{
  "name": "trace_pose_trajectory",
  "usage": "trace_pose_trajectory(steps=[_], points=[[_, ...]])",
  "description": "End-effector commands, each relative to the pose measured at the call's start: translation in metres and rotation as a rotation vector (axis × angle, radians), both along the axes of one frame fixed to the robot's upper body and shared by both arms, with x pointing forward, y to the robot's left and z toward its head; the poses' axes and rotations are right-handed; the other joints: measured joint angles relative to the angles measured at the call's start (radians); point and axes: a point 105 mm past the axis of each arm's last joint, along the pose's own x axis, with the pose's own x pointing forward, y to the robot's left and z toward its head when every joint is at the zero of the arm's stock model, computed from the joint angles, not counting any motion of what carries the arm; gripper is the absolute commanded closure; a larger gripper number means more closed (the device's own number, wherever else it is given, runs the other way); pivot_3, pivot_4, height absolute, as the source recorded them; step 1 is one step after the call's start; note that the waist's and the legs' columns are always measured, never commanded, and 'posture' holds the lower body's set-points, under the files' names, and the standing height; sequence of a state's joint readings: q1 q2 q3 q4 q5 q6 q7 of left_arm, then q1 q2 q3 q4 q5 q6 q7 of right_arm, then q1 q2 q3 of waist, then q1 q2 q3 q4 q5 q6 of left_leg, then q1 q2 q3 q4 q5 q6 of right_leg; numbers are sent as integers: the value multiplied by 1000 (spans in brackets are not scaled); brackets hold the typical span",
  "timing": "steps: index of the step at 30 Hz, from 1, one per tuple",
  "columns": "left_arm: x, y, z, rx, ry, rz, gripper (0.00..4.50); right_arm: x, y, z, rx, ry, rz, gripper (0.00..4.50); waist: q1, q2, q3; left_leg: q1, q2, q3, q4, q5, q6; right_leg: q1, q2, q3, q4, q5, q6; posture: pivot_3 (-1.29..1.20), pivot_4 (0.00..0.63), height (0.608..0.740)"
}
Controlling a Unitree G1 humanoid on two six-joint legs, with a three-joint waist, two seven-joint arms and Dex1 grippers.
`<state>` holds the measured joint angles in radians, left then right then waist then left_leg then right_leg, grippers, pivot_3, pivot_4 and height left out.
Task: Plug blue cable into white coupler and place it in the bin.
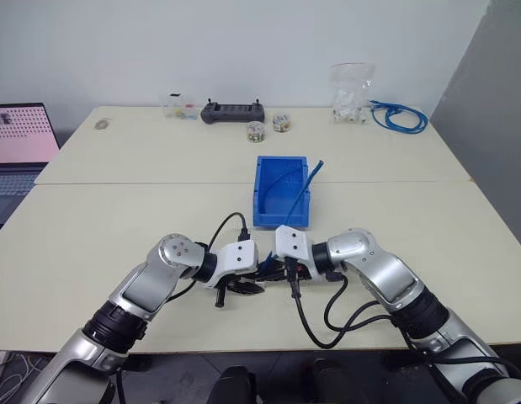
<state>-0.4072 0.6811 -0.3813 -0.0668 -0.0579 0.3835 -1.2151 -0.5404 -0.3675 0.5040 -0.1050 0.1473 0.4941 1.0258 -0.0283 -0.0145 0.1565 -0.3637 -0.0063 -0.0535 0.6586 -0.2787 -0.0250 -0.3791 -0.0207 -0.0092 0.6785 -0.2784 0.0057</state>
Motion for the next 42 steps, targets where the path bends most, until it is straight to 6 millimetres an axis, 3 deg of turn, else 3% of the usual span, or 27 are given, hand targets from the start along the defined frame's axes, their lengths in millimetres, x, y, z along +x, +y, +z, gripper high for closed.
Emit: trace_pose_trajectory(steps=[1, 10, 14, 19, 25, 27, 29, 37, 42], points=[[8, 9, 10, -63, -19, 95, 2748, 7, -8, 9, 43, 26, -82, 4429, 0, -1, 2, 0, 0, 0, 0, 0, 0, 0, 0, 0, 0, 0, 0, 0, 150, 740], [8, 35, 78, -315, -67, 357, 975, 16, -33, 84, 310, 4, -252, 4429, 0, -2, 7, -18, 1, -3, 2, 0, 0, -17, 0, -2, 2, 3, -5, 0, 150, 740], [13, 36, 101, -359, -129, 431, 107, 35, -49, 110, 415, 24, -337, 4429, 0, -2, 9, -18, 0, -2, 3, 0, 0, -16, -1, -2, 1, 3, -4, 0, 150, 740], [24, 35, 114, -303, -213, 448, 0, 96, -49, 142, 488, -16, -483, 4429, -7, -3, 13, -16, 0, -1, 3, 0, 0, -16, 0, 0, 2, 4, -4, 0, 150, 740], [44, 31, 122, -292, -315, 473, 0, 147, -40, 136, 347, -37, -577, 4429, -4, -2, 14, -19, 1, 1, 1, 1, -1, -21, 1, 0, 2, 4, -6, 0, 150, 740], [45, 28, 125, -300, -324, 466, 0, 157, -45, 130, 273, -39, -579, 3722, -4, -2, 14, -26, 0, 3, 2, 1, -1, -27, 0, 2, 3, 5, -6, 0, 150, 740], [46, 27, 126, -301, -330, 463, 0, 161, -55, 129, 215, -48, -567, 3411, -2, -2, 14, -30, 0, 3, 3, 1, -1, -29, -1, 1, 1, 5, -6, 0, 150, 740], [53, 45, 132, -316, -351, 539, 0, 155, -129, 141, 69, -82, -557, 1610, 4, -2, 16, -36, -1, 3, 4, 1, -1, -32, -3, 0, 0, 5, -6, 0, 150, 740], [61, 61, 136, -362, -323, 624, 0, 141, -167, 118, -77, -153, -549, 445, -2, -2, 16, -34, 0, 3, 4, 1, -1, -32, -2, -1, 3, 5, -6, 0, 150, 740]])
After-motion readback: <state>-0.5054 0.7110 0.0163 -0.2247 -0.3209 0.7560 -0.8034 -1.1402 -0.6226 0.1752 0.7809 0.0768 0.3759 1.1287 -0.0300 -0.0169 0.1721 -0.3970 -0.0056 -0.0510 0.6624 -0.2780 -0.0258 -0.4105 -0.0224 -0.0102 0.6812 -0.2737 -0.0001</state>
